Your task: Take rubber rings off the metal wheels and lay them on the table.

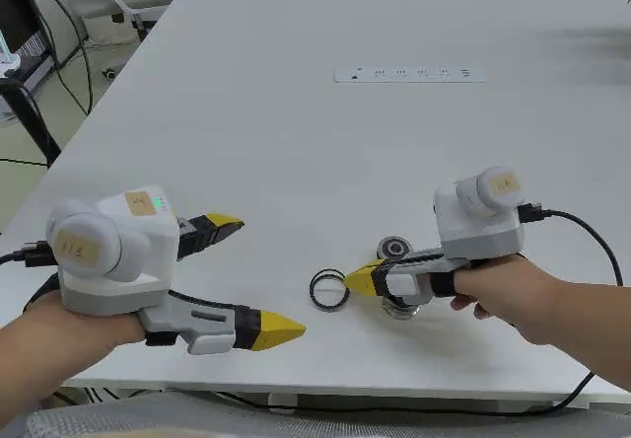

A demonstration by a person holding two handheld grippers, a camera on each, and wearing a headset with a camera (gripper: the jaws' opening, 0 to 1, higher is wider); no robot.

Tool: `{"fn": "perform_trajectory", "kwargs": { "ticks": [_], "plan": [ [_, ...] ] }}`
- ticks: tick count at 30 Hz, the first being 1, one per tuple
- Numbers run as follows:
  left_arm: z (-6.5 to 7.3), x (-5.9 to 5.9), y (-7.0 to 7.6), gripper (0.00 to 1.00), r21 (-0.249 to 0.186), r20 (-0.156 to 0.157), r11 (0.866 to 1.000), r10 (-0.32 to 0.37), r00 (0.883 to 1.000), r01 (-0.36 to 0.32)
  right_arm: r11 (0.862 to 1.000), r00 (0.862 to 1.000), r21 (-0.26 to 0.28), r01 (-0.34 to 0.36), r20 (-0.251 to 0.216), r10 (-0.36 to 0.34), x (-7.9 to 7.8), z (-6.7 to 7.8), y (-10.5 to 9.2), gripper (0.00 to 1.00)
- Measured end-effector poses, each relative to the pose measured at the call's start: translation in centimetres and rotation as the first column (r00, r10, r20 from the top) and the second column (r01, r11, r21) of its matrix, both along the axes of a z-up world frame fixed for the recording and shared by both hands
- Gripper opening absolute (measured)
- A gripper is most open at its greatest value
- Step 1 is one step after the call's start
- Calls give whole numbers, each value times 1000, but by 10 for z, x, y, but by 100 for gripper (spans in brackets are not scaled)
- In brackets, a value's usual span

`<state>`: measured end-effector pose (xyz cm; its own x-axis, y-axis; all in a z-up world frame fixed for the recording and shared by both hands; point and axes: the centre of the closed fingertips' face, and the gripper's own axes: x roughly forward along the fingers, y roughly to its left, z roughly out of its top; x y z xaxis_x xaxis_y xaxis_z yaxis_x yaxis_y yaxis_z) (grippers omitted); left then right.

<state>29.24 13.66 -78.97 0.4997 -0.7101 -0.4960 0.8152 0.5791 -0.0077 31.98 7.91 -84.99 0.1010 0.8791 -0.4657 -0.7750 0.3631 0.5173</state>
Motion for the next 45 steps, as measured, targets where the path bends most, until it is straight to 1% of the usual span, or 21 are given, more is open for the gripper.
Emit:
{"fn": "perform_trajectory", "kwargs": {
  "ticks": [5,7,9,10,13,16,19,25,26,31,34,35,36,38,41,45],
  "plan": [
    [-1,-2,-1,90,2,-5,1000,-4,1000,4,1000,1000,-9,8,-1,-8,1,-2,1,0],
    [-1,-2,-1,90,6,-4,1000,-6,1000,6,1000,1000,-18,12,10,-12,1,-3,1,0],
    [-1,-2,-1,90,9,-4,1000,-8,1000,8,1000,1000,-20,14,11,-14,2,-3,1,0],
    [-1,-2,-1,90,10,-3,1000,-8,1000,8,999,999,-30,22,26,-21,4,-4,0,1],
    [-1,-2,0,89,11,-4,1000,-7,1000,7,999,999,-32,27,26,-26,5,-5,0,2],
    [-2,-3,0,89,14,-7,1000,-6,1000,6,998,999,-43,39,38,-38,6,-5,-2,2],
    [-2,-4,-1,89,12,-10,1000,-6,1000,7,998,998,-42,43,48,-41,7,-3,-4,4],
    [-1,-3,-4,89,14,-7,1000,-13,1000,13,998,996,-20,54,66,-53,11,6,-9,8],
    [0,-2,-5,89,13,-5,1000,-13,1000,13,998,996,-14,57,69,-56,12,7,-10,8],
    [2,1,-7,88,15,-3,1000,-17,1000,17,997,994,16,75,80,-76,18,19,-15,10],
    [3,5,-9,88,11,0,1000,-15,1000,15,996,992,25,80,97,-82,21,25,-19,12],
    [4,6,-11,88,6,1,1000,-13,1000,13,996,992,25,80,100,-82,22,26,-20,13],
    [4,7,-12,88,4,1,1000,-12,1000,12,996,990,22,83,114,-85,23,29,-22,14],
    [4,9,-15,88,1,-1,1000,-14,1000,14,996,989,26,82,122,-85,23,33,-26,14],
    [5,12,-21,87,3,4,1000,-23,1000,23,995,986,36,97,136,-101,27,39,-33,15],
    [8,16,-29,87,-2,11,999,-35,999,35,993,980,36,115,160,-119,31,44,-43,19]
  ]
}}
